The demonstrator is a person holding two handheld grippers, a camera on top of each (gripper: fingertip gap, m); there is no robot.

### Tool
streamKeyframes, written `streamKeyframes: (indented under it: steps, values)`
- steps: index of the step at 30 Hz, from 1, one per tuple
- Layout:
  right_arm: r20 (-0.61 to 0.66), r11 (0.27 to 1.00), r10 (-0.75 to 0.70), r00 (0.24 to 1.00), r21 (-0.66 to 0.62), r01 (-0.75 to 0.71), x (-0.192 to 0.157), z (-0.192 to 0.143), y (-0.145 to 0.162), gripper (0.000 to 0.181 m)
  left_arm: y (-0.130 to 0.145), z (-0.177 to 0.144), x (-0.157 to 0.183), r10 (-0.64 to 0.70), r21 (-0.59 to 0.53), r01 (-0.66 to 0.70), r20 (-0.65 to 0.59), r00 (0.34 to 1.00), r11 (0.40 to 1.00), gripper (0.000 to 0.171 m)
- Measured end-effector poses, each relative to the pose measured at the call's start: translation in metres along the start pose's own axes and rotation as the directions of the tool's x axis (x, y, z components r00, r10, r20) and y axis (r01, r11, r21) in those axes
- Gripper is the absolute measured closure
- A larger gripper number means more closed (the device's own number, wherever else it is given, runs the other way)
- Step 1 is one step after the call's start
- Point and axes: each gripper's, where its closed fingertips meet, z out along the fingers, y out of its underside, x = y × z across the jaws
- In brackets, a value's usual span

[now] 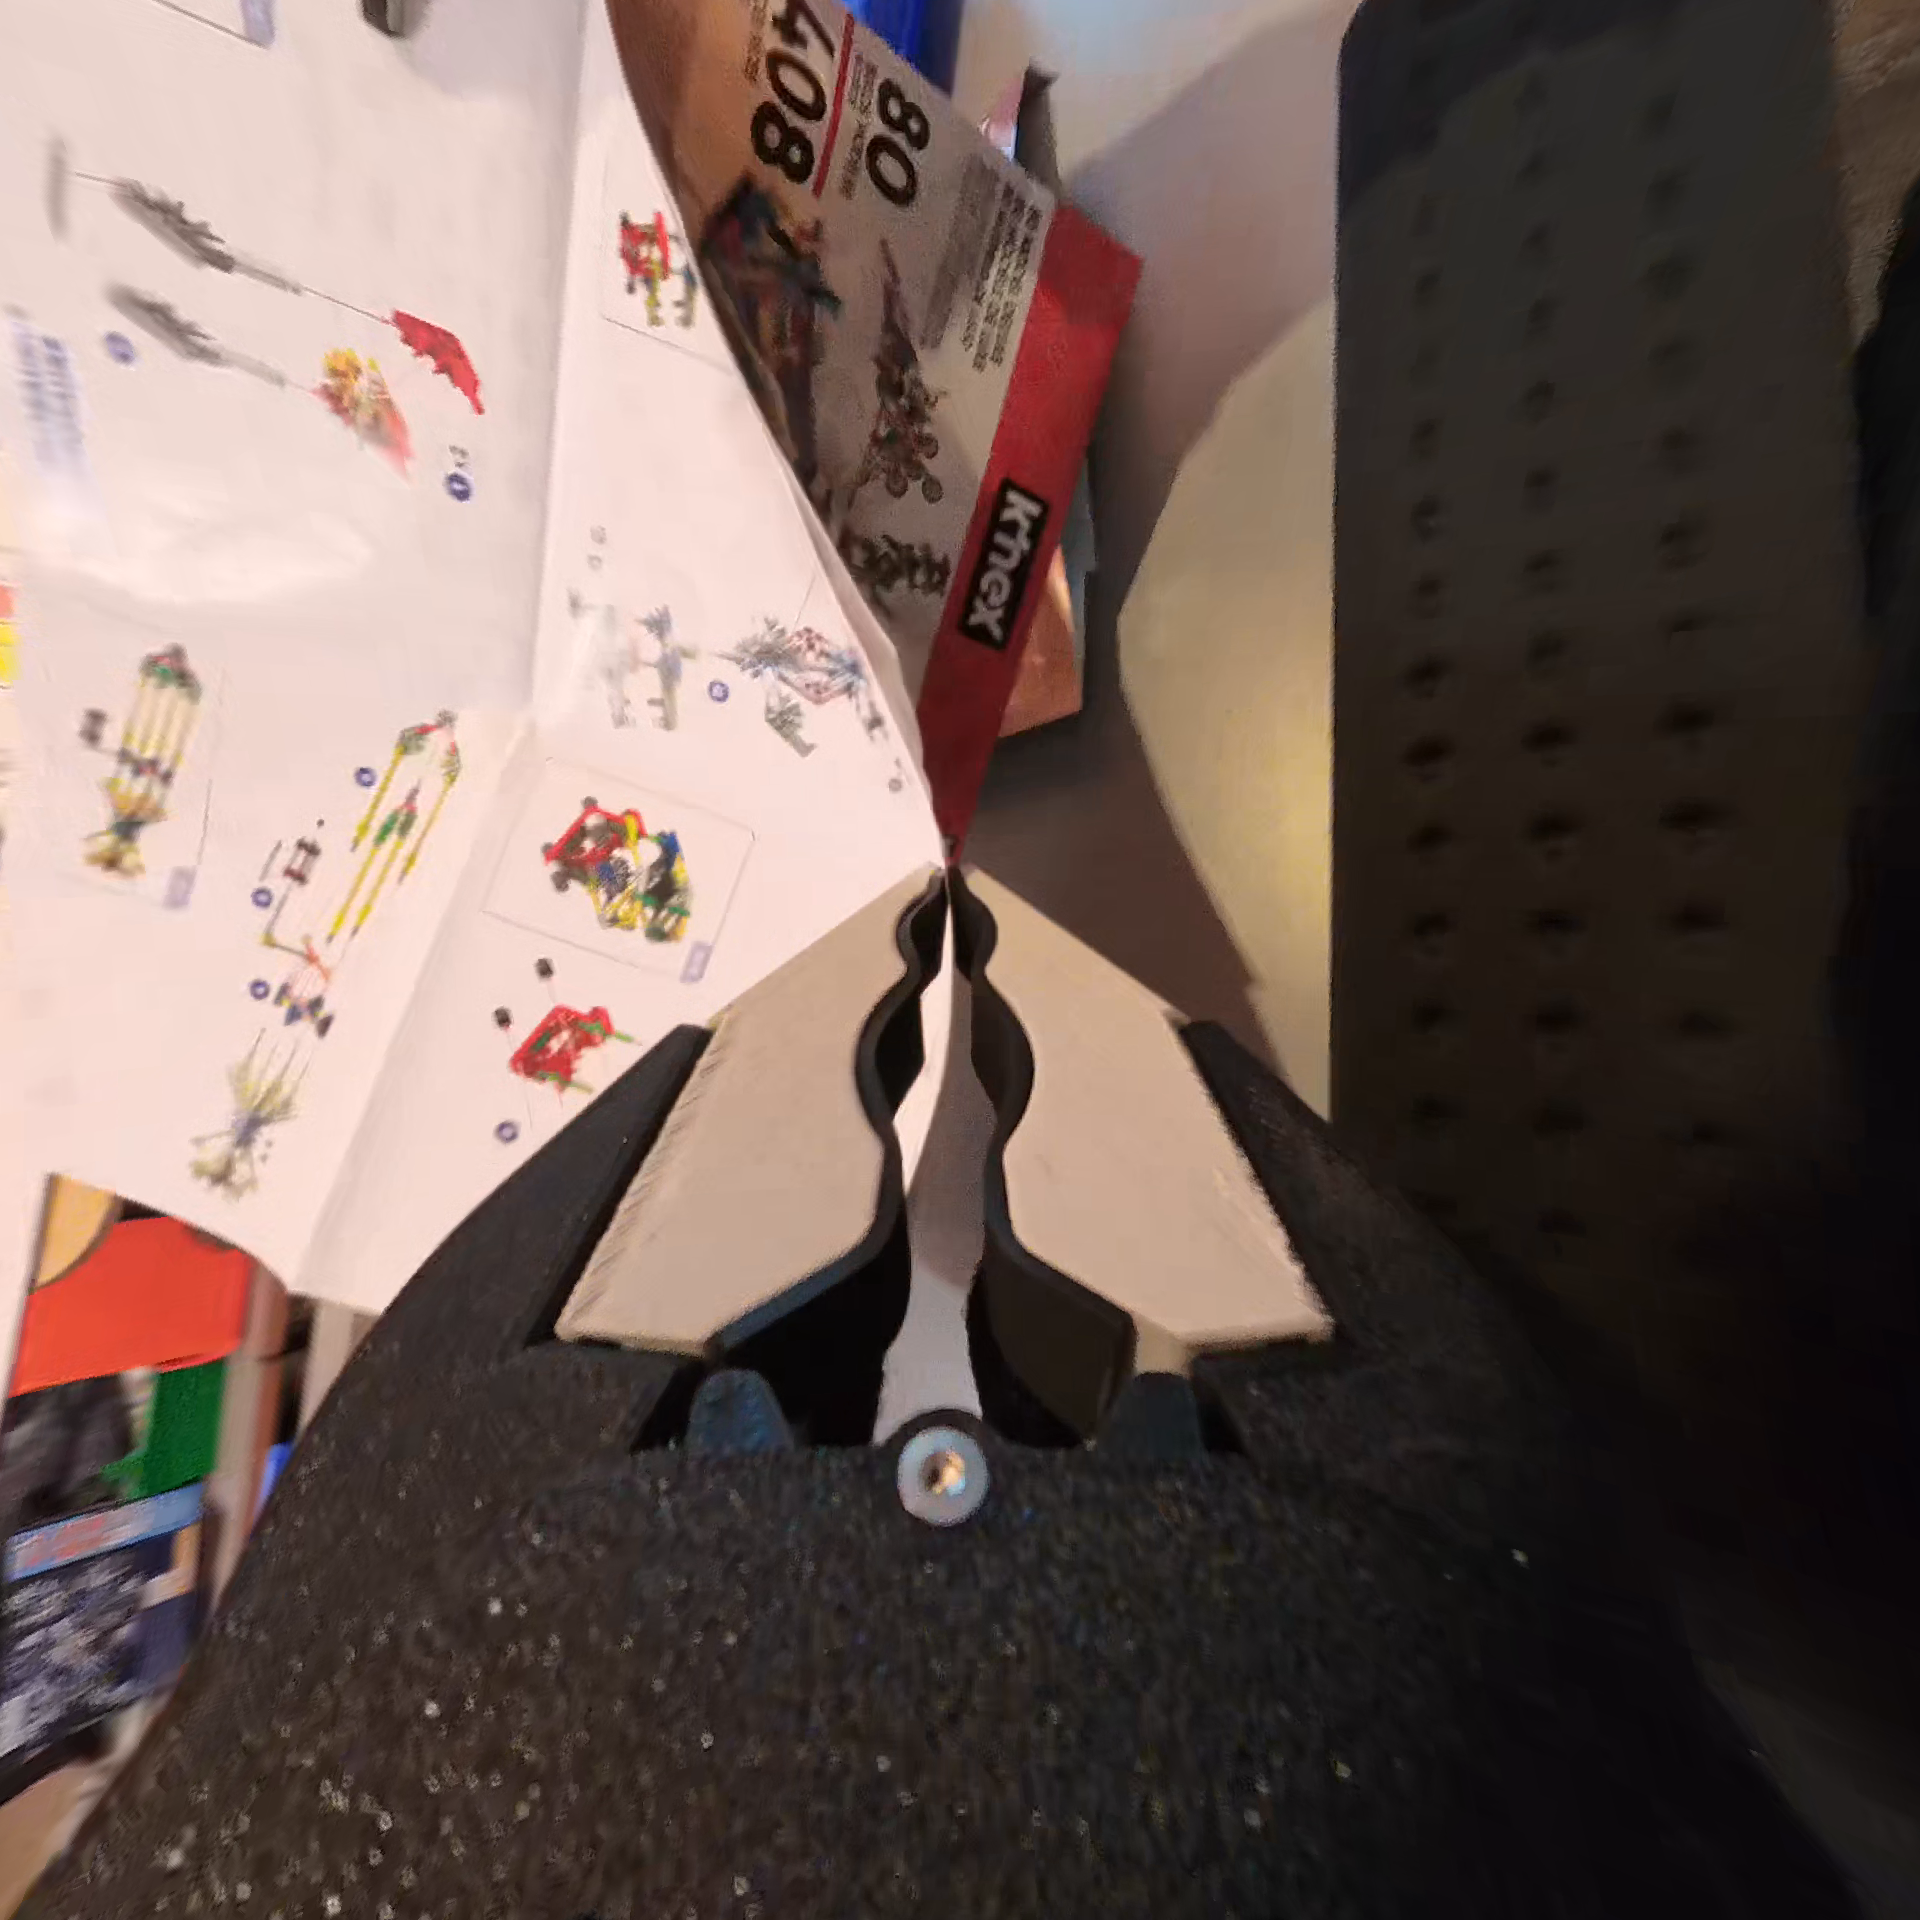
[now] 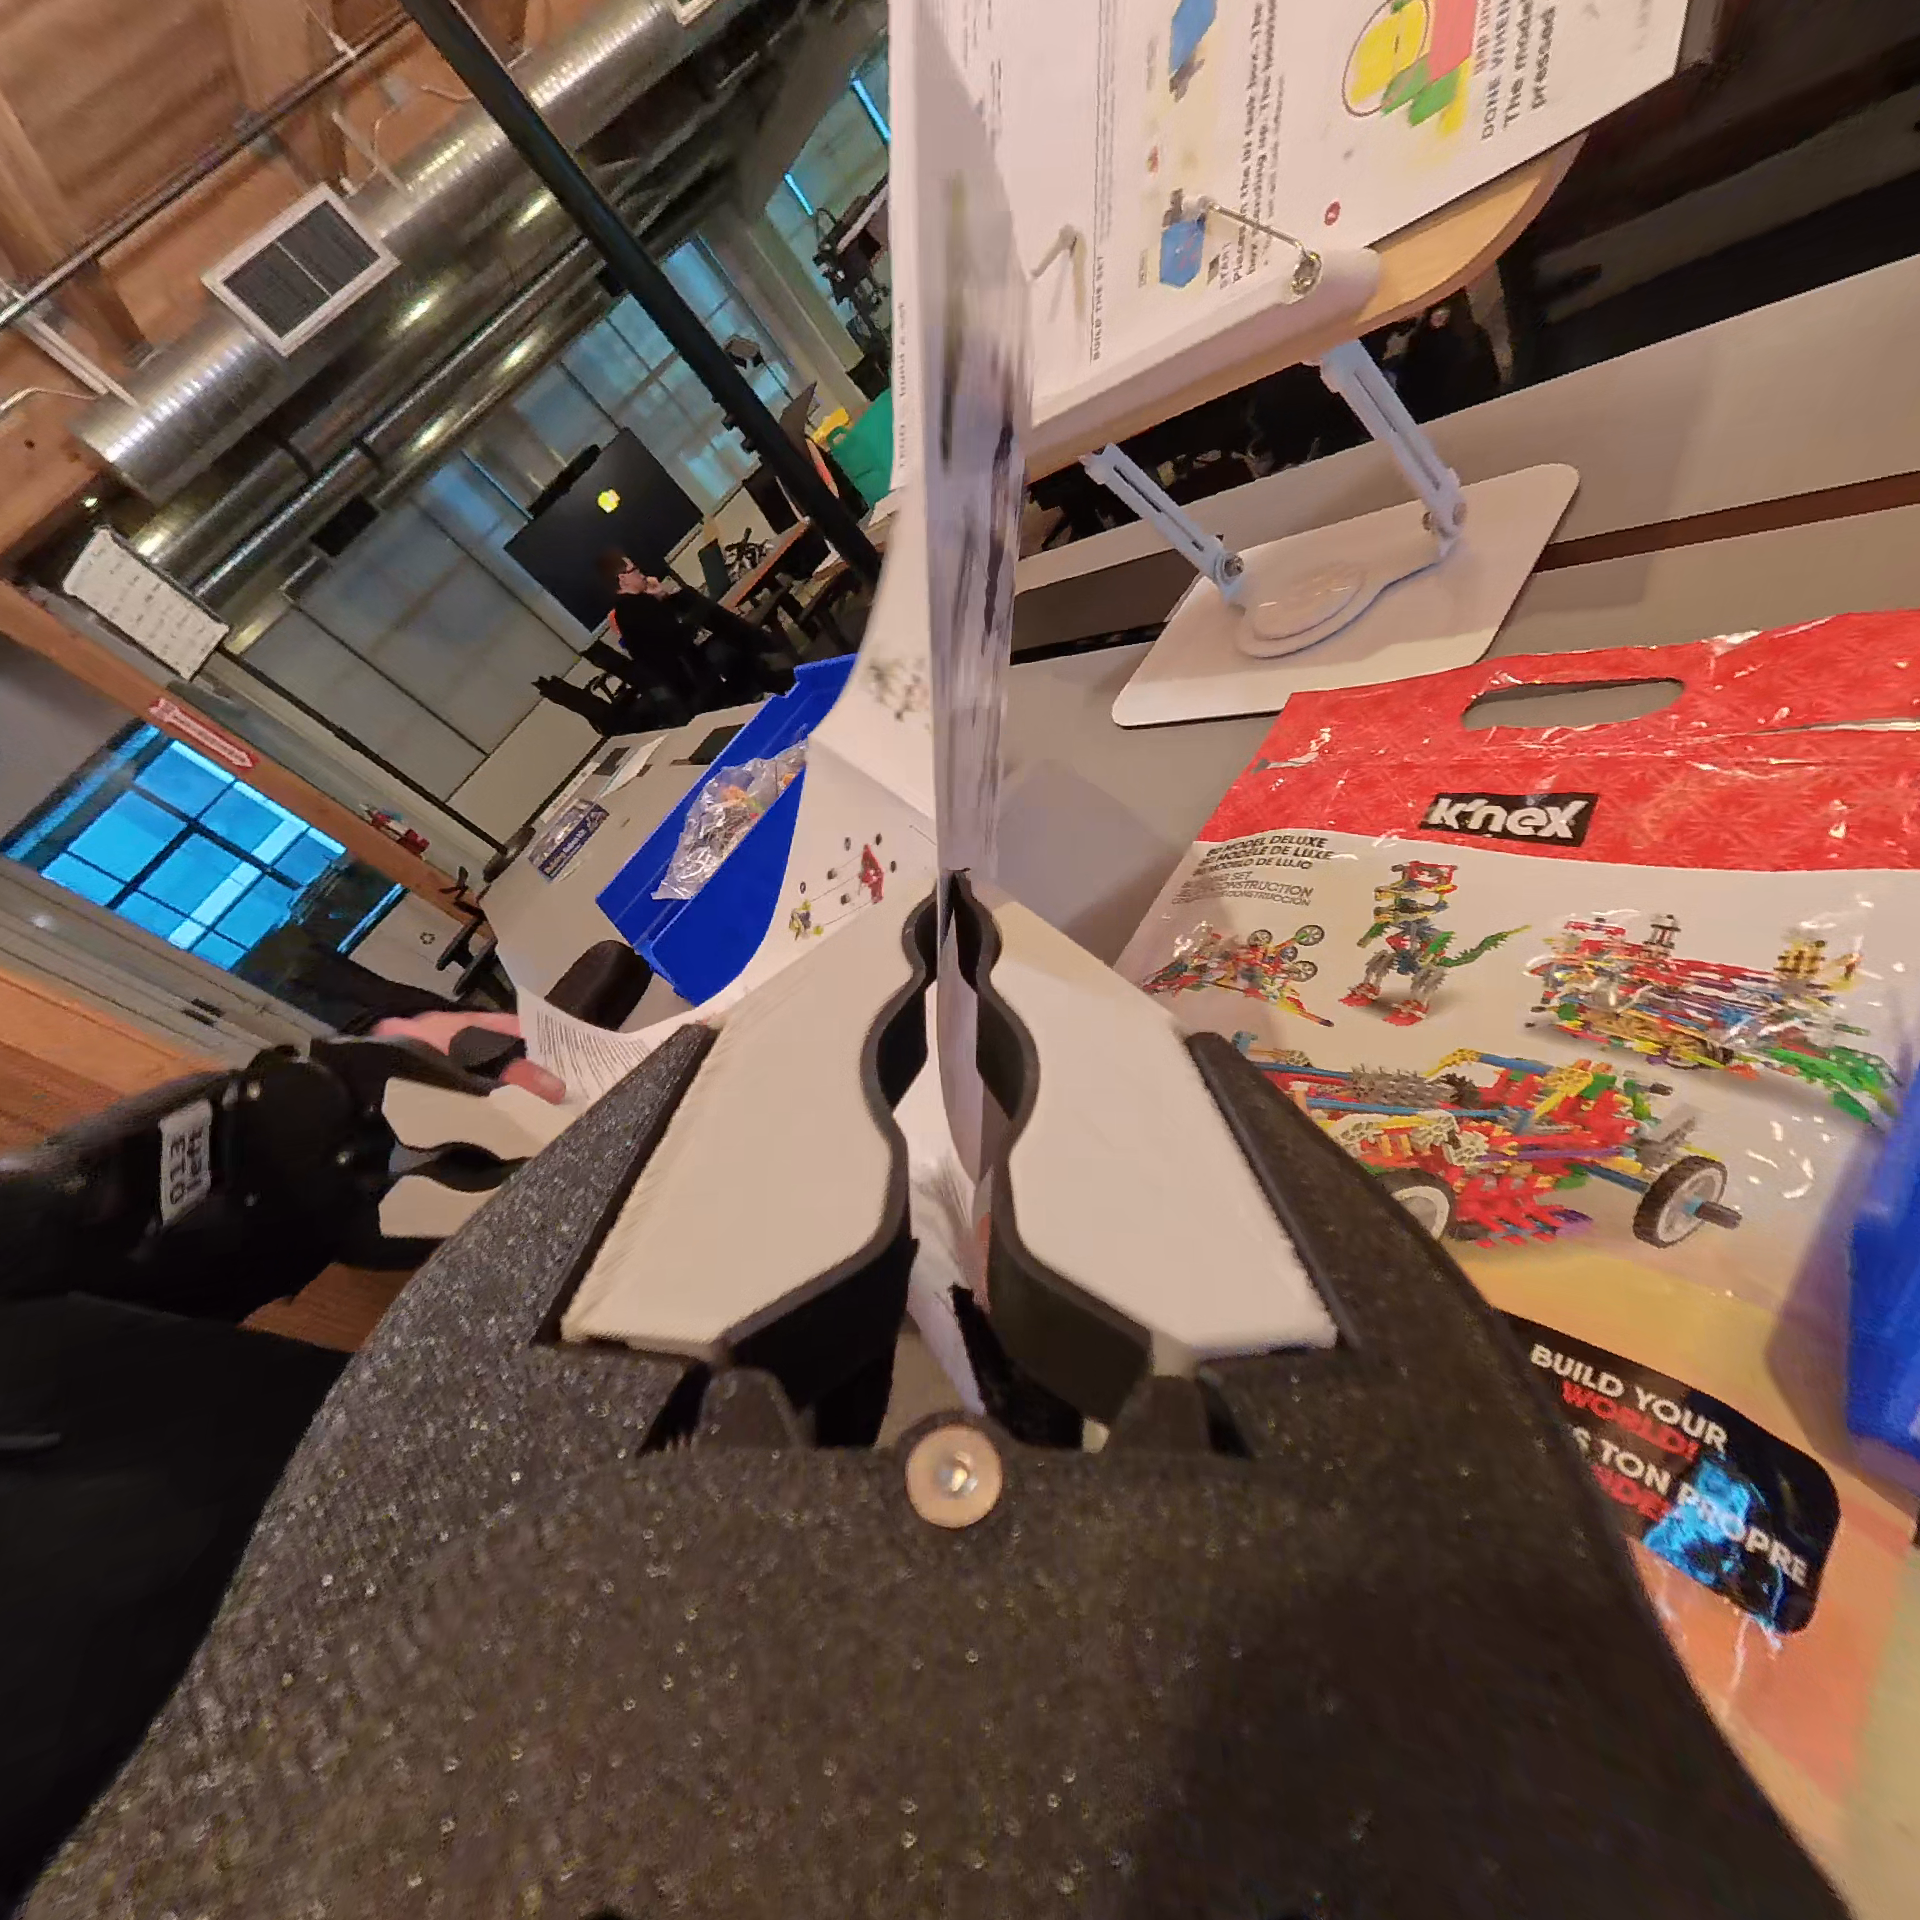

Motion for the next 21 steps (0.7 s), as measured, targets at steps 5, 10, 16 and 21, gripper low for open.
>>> streamKeyframes:
  steps: [5, 10, 16, 21]
  values:
    - [-0.005, 0.998, 0.064, 0.998, -0.018, -0.064, 0.008, 0.000, 0.012, 0.181, 0.030, 0.002, 0.014, -0.009, -0.026, 0.009, 0.021, 1.000, 1.000, 0.171]
    - [-0.008, 0.996, 0.090, 0.996, -0.026, -0.090, 0.015, -0.004, 0.015, 0.181, 0.038, -0.003, 0.009, -0.095, 0.008, 0.095, 0.013, 0.995, 0.995, 0.171]
    - [-0.064, 0.994, 0.105, 0.992, 0.047, -0.102, 0.024, -0.015, 0.006, 0.181, 0.089, -0.007, -0.001, -0.103, -0.126, 0.107, 0.035, 0.994, 0.986, 0.171]
    - [-0.111, 0.985, 0.152, 0.982, 0.095, -0.142, 0.033, -0.018, 0.013, 0.181, 0.121, -0.001, 0.034, -0.268, -0.276, 0.235, -0.088, 0.959, 0.932, 0.142]
